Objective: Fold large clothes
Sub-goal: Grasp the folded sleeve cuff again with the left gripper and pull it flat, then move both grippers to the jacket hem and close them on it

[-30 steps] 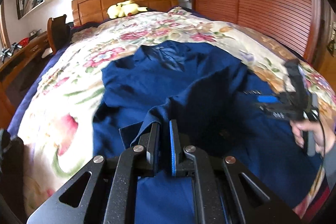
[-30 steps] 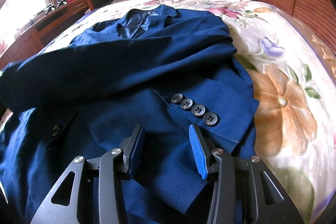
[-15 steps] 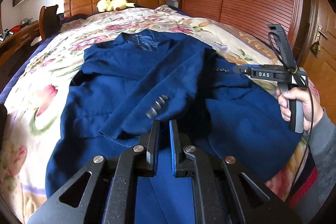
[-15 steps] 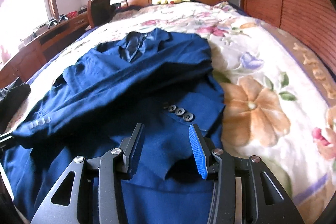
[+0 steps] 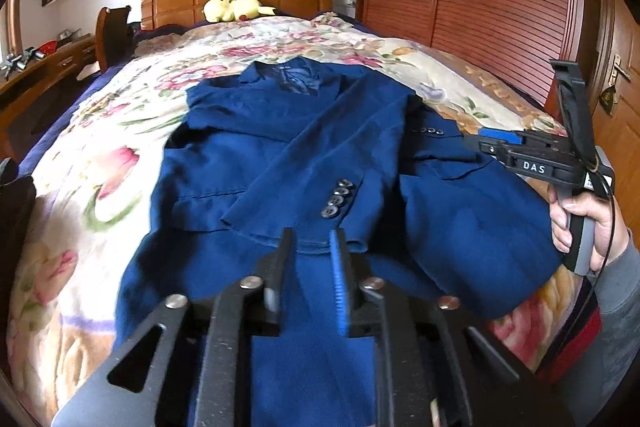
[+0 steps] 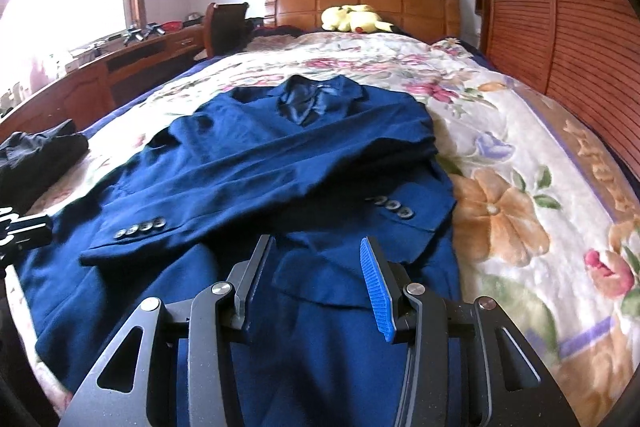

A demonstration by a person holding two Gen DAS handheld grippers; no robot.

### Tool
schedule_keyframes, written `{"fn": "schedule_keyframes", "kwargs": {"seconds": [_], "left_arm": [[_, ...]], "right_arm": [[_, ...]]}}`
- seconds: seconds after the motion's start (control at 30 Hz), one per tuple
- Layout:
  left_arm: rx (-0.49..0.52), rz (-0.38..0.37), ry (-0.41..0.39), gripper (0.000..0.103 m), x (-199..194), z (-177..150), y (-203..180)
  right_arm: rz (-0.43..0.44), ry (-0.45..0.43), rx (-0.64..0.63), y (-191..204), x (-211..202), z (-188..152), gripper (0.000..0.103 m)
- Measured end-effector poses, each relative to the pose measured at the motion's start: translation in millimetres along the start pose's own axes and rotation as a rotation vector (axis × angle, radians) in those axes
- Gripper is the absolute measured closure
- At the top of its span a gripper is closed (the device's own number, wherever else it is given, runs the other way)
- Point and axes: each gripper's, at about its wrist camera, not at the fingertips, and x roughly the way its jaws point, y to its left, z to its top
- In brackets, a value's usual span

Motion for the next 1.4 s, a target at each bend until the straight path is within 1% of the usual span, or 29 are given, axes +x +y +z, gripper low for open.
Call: {"fn": "schedule_keyframes", "kwargs": {"seconds": [0.1,0.17,0.2,0.23,0.27,0.3,0.33,0.43,0.57,0.7,0.8,0.97,1.07,1.2,1.3,1.4], "left_arm": [[-0.006,0.005,0.002,0.067,-9,-5,8],[-0.012,0.002,0.005,0.065,-15,-10,14],[-0.013,0.003,0.006,0.061,-18,-12,16],[-0.013,0.008,0.004,0.051,-21,-14,18],[-0.013,0.016,-0.001,0.046,-24,-17,21],[-0.015,0.019,-0.003,0.037,-27,-20,23],[-0.019,0.018,-0.002,0.034,-29,-22,25],[-0.027,0.017,-0.003,0.027,-34,-28,30],[-0.024,0.025,-0.013,0.026,-42,-35,34],[-0.042,0.034,-0.021,0.026,-54,-42,43],[-0.059,0.047,-0.022,0.026,-62,-49,52],[-0.085,0.064,-0.001,0.026,-68,-63,64],[-0.090,0.078,0.011,0.026,-69,-69,69],[-0.098,0.101,0.022,0.026,-68,-73,78],[-0.102,0.115,0.025,0.026,-67,-75,85],[-0.099,0.119,0.026,0.026,-64,-76,91]], "right_arm": [[-0.019,0.014,-0.036,3,-10,-4,0.058],[-0.020,0.025,-0.058,8,-19,-7,0.058],[-0.020,0.032,-0.069,11,-23,-9,0.058],[-0.017,0.042,-0.079,15,-27,-11,0.058],[-0.014,0.049,-0.091,19,-31,-13,0.058],[-0.010,0.058,-0.107,24,-35,-16,0.058],[-0.006,0.064,-0.119,28,-39,-18,0.058],[0.021,0.088,-0.149,40,-47,-27,0.057],[0.060,0.116,-0.154,54,-55,-36,0.057],[0.104,0.136,-0.180,71,-61,-41,0.057],[0.119,0.153,-0.192,74,-64,-45,0.057],[0.148,0.165,-0.199,79,-72,-50,0.057],[0.135,0.179,-0.223,81,-75,-53,0.057],[0.102,0.174,-0.197,64,-81,-52,0.057],[0.023,0.167,-0.199,46,-90,-53,0.057],[-0.044,0.180,-0.186,20,-94,-53,0.056]]}}
